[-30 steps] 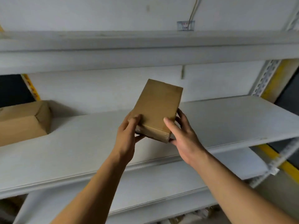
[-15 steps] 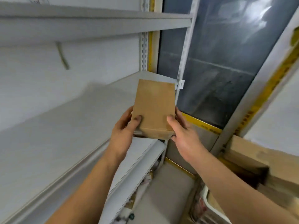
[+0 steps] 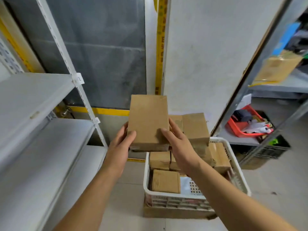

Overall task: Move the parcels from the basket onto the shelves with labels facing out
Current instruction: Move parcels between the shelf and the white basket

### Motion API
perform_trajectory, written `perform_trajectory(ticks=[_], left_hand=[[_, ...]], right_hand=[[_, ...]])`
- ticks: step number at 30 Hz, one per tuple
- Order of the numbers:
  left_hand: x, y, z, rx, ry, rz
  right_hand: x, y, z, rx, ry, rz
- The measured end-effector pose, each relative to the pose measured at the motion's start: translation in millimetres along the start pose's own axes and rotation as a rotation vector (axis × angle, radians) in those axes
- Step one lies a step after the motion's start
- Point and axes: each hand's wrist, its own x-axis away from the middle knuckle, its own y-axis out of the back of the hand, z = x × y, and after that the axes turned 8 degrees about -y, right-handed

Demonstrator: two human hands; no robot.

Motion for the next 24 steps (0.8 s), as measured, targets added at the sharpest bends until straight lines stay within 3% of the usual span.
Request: perform_trajectory(ticks=[7,14,24], left_hand=[[-42.0,-104.7,43.2,-0.036,0.108,0.157],[-112.1,-164.4,83.9,-0.012,0.201,0.274],[-179.8,-211.7,136.2,-0.029,0.317,0.297]], right_hand=[[-20.2,112.2,-16.4,-0.024,-0.013,-0.158],[-67.0,171.6,-16.5,-0.015,-0.032,-0.288],[-137.1,221.9,-29.6,0.063,-0.187,-0.273]])
